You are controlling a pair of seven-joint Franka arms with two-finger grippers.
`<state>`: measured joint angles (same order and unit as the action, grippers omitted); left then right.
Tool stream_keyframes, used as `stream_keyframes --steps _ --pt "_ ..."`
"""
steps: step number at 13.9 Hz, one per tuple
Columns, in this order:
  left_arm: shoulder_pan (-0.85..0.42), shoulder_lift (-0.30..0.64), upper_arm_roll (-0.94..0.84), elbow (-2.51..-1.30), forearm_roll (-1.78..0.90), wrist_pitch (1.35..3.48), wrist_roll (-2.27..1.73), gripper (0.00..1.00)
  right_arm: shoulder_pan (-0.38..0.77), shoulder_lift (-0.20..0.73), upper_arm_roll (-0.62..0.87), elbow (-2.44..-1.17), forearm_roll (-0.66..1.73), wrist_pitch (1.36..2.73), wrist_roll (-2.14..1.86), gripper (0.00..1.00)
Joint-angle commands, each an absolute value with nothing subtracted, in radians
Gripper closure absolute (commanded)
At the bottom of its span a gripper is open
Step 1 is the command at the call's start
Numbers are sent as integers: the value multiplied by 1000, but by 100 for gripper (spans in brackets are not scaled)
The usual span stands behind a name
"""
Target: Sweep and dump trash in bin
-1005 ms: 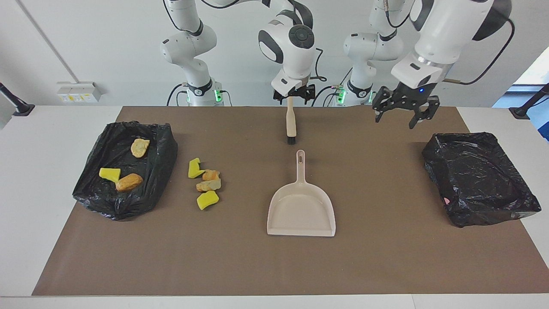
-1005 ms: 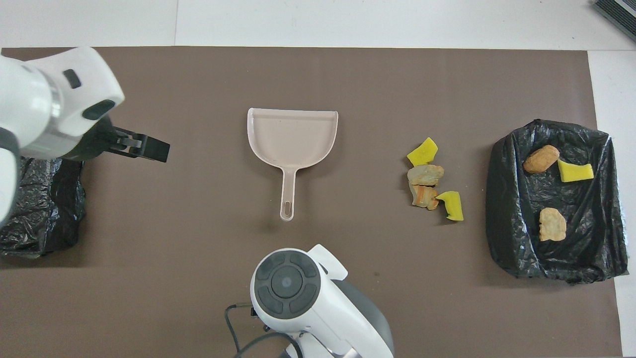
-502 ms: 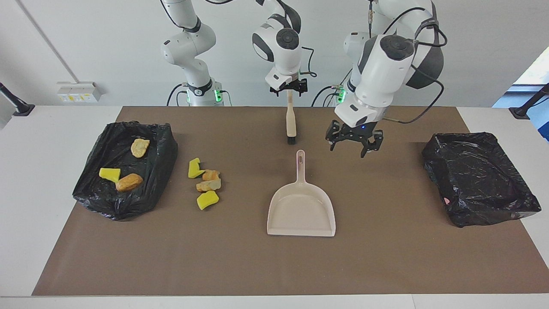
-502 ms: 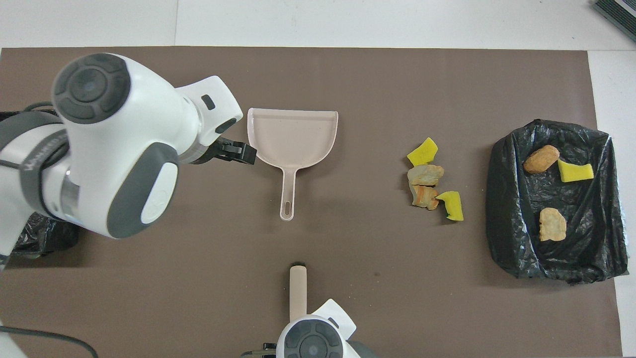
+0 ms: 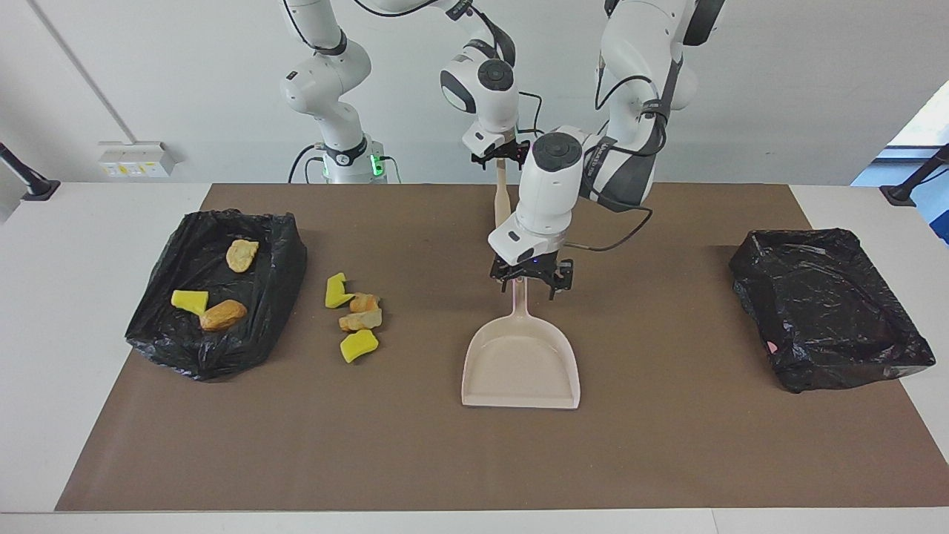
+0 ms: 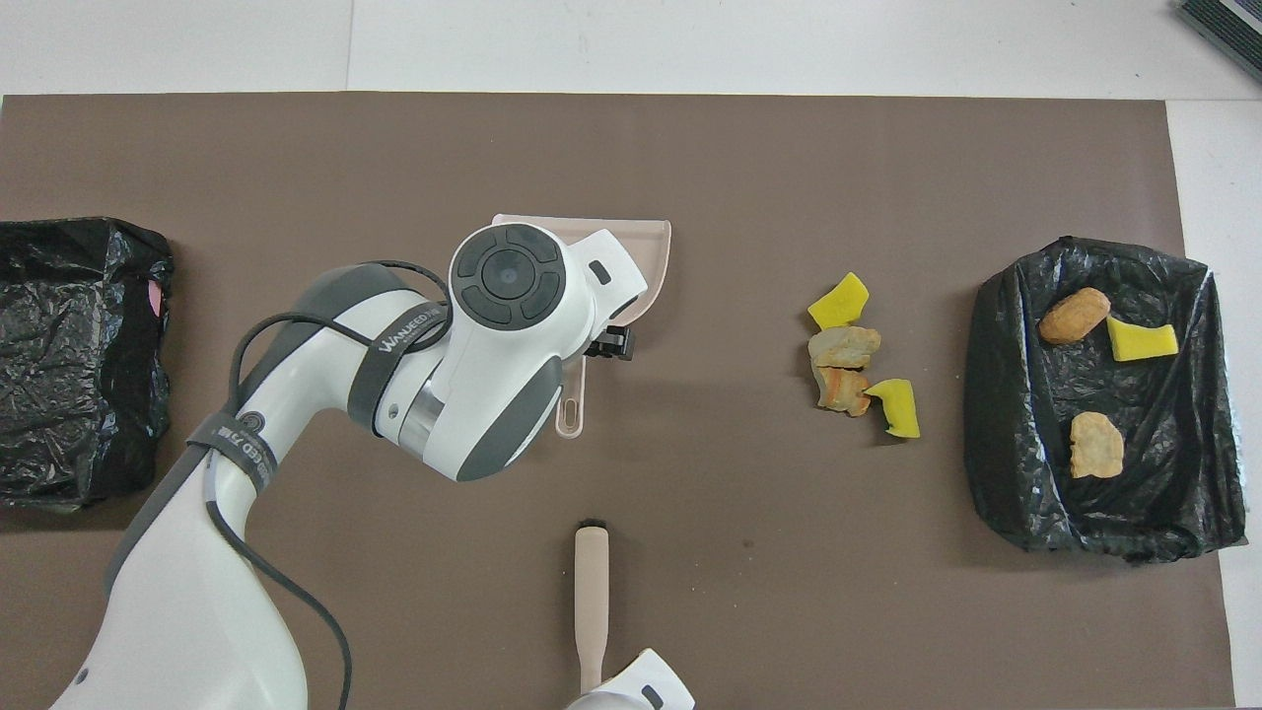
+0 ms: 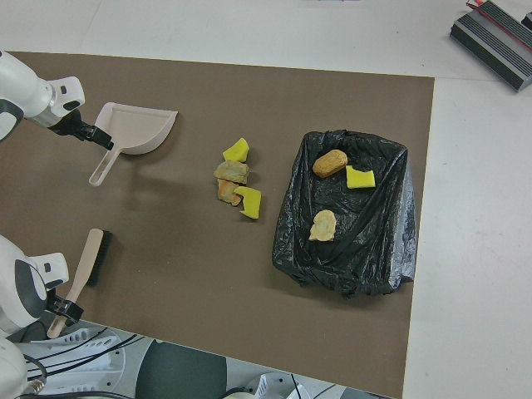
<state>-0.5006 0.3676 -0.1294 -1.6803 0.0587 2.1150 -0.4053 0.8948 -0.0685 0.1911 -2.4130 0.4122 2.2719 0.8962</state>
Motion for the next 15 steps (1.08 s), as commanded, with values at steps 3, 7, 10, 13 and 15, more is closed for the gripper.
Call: stream_keyframes --steps 3,7,10,13,15 --pt "-520 414 -114 -1721 87 2180 -454 0 897 -87 189 -2431 434 2292 897 100" --pt "-511 413 -113 -1713 107 2169 -454 4 887 -71 186 -2424 433 2304 884 100" --pt "-509 411 -114 -1721 107 2166 -453 37 884 -63 184 -2413 426 2295 877 100" --pt "-512 407 -114 -1730 107 2157 -451 67 844 -109 178 -2404 400 2225 861 100" --pt "-509 397 -112 -1724 109 2128 -443 96 790 -165 176 -2404 382 2145 838 100"
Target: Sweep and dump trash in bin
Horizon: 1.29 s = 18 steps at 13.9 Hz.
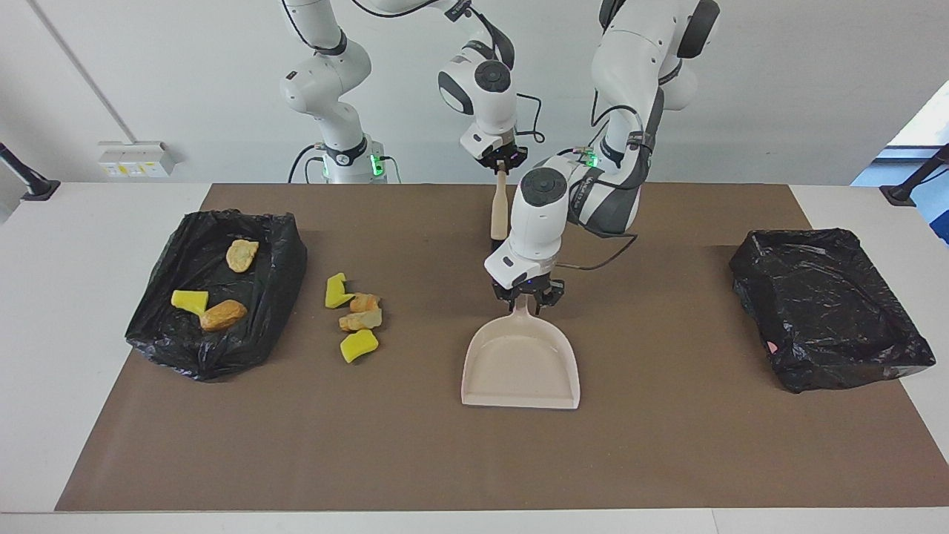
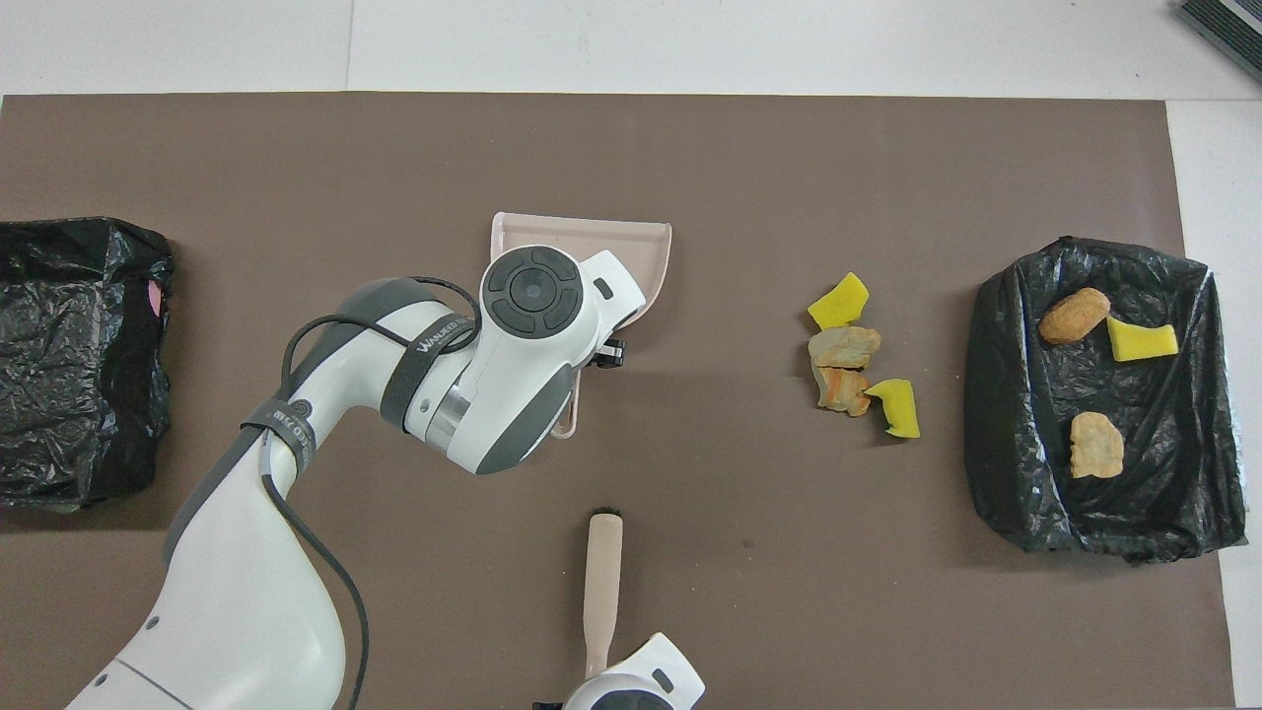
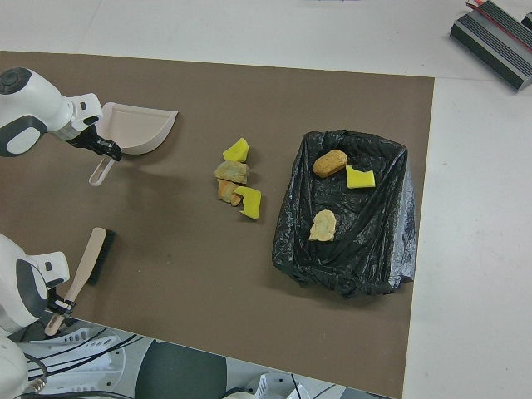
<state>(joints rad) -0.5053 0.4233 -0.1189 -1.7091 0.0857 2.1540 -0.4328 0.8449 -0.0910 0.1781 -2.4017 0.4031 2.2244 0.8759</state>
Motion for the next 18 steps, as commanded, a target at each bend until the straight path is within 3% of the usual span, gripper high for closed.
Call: stream_keyframes --steps 1,5,9,13,18 --pt "-508 391 -109 -1717 112 2123 -442 97 764 -195 176 -2404 364 2094 835 100" --pt "-468 332 -107 -1720 146 2057 -222 100 603 -291 175 -2398 283 1884 735 100" --pt "-437 316 -104 -1717 147 1965 188 100 431 -288 176 -2335 82 1724 582 100" --pt "-437 316 -104 -1717 156 1962 418 100 292 -259 178 -2333 -174 1700 398 100" --pt "-471 318 -107 -1727 242 2054 870 100 97 -215 178 -2333 -379 1776 162 100"
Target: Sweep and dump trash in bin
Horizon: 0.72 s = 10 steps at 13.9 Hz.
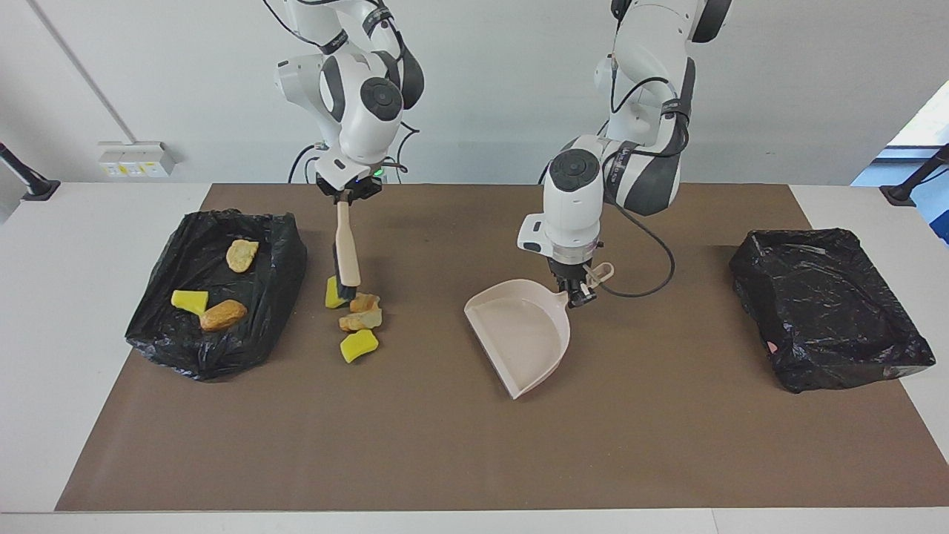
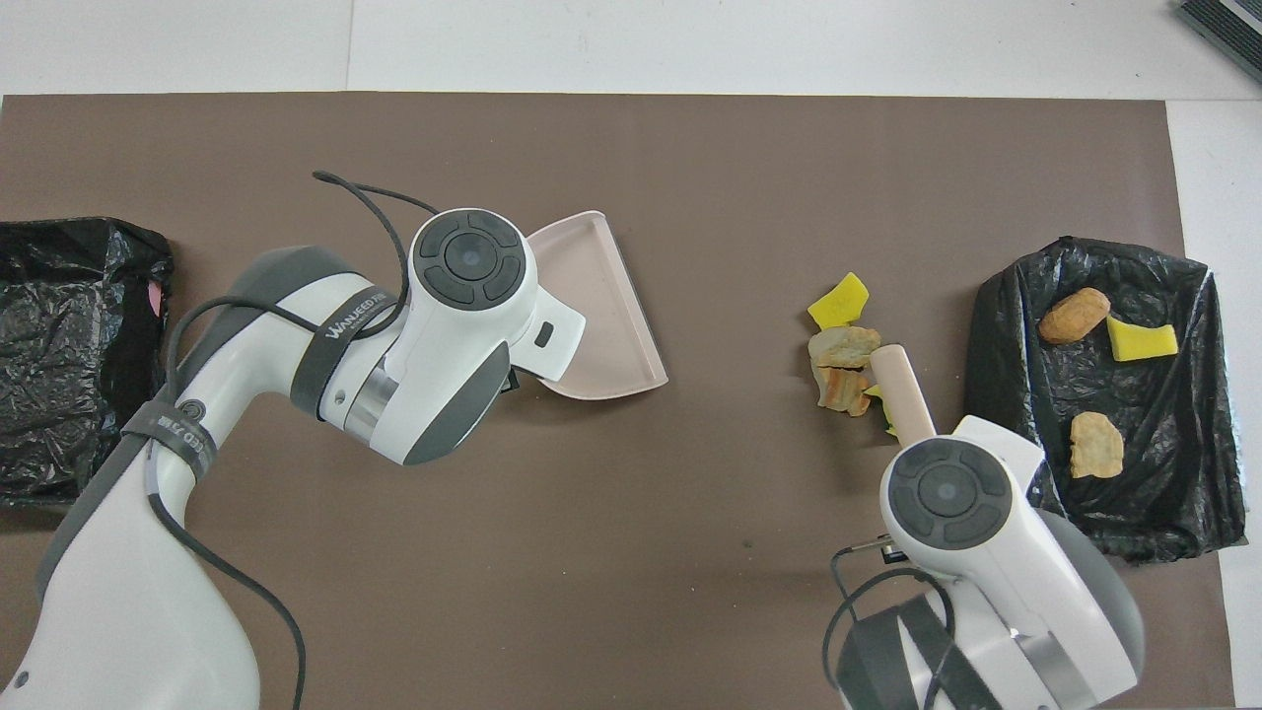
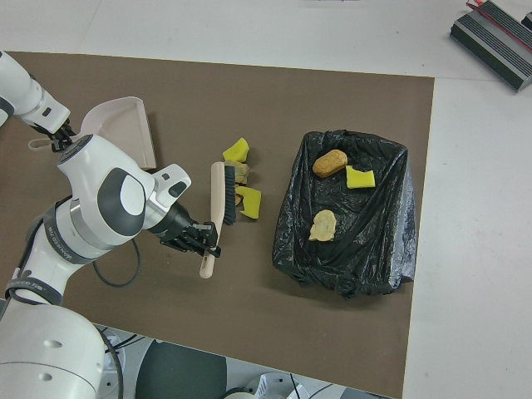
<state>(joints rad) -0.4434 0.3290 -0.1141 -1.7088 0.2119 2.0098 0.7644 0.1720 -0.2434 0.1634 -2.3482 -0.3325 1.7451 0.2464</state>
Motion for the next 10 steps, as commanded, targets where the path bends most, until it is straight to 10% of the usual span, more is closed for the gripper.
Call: stream_keyframes --steps 1,10 --pt "-475 316 -109 -1729 242 2039 870 100 56 -197 181 -2336 -394 1796 122 100" --pt "-514 344 -107 -1770 255 2043 829 100 66 -63 186 -2339 -183 1894 158 100"
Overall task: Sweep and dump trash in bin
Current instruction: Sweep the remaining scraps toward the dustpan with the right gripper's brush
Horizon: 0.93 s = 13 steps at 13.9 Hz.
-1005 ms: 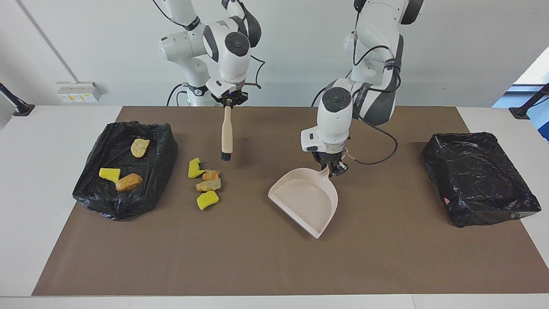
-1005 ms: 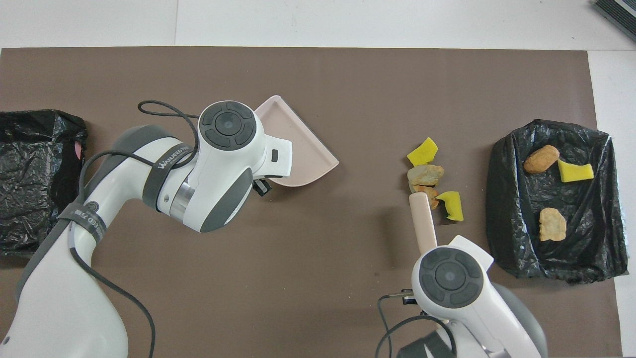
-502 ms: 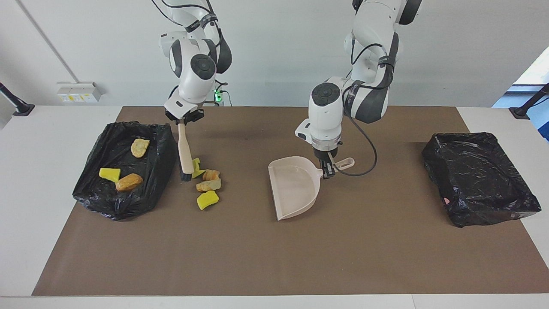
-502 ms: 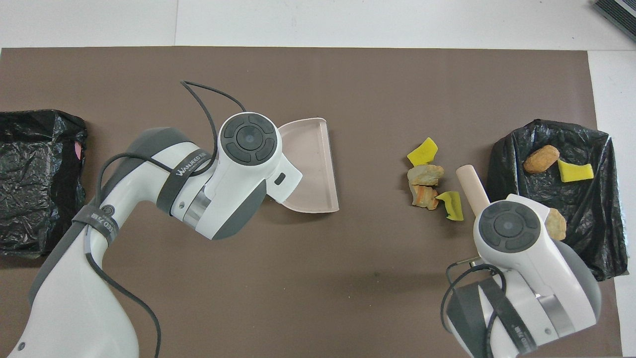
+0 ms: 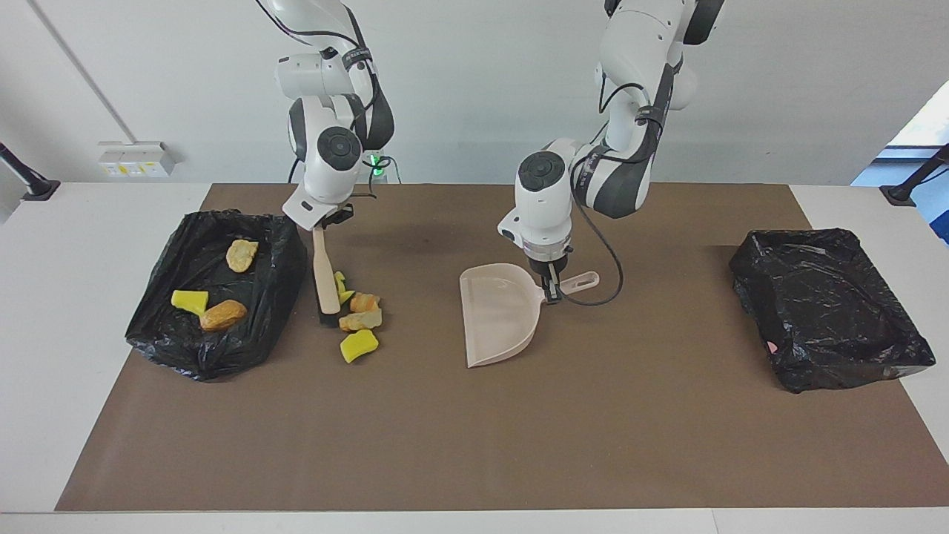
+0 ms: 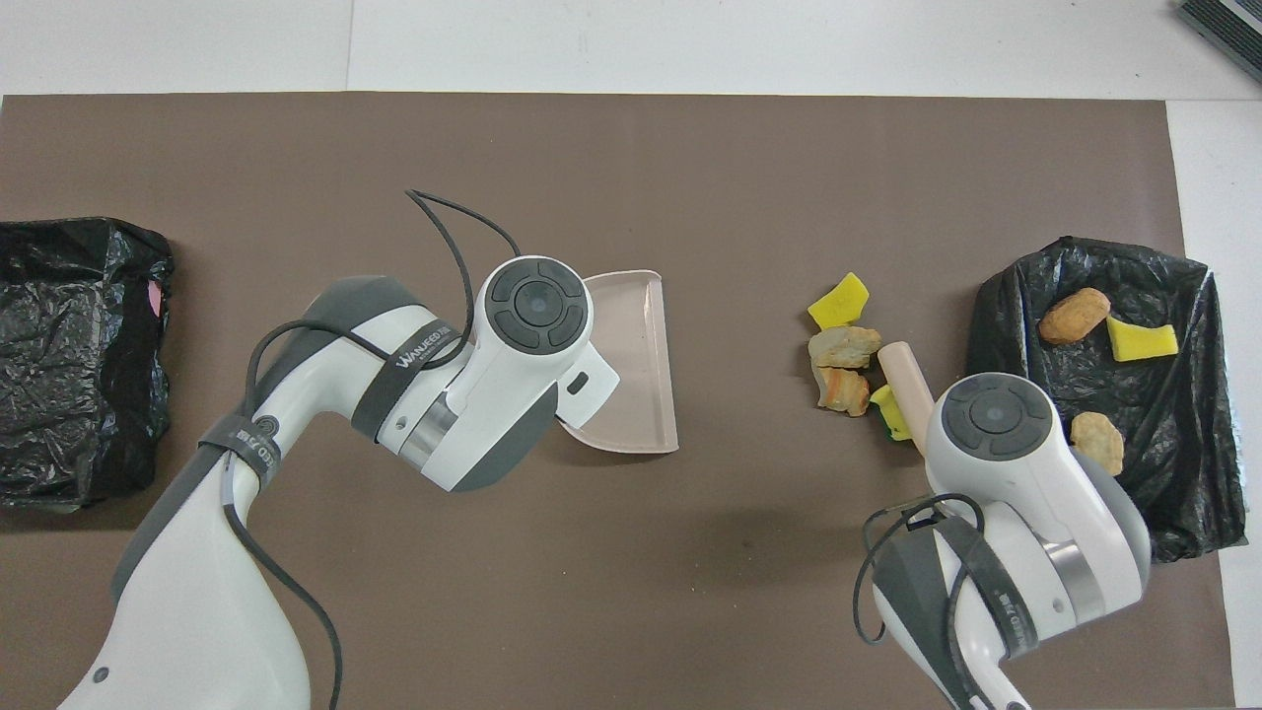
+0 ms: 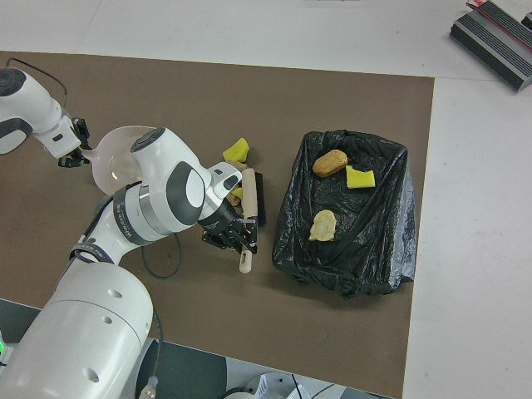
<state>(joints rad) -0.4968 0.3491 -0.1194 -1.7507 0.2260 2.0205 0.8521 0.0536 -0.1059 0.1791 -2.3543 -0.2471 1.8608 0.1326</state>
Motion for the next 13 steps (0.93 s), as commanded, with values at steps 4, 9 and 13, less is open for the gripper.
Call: stream_keyframes --steps 4,9,13 --pt "-529 334 -107 -1796 259 2040 724 100 200 -8 187 -2283 8 1896 170 100" --pt "-543 304 -109 -1856 299 2048 723 100 297 34 190 -2281 234 1979 206 100" --pt "-540 298 -109 -1870 299 2054 723 100 322 37 192 -2276 484 2002 206 100"
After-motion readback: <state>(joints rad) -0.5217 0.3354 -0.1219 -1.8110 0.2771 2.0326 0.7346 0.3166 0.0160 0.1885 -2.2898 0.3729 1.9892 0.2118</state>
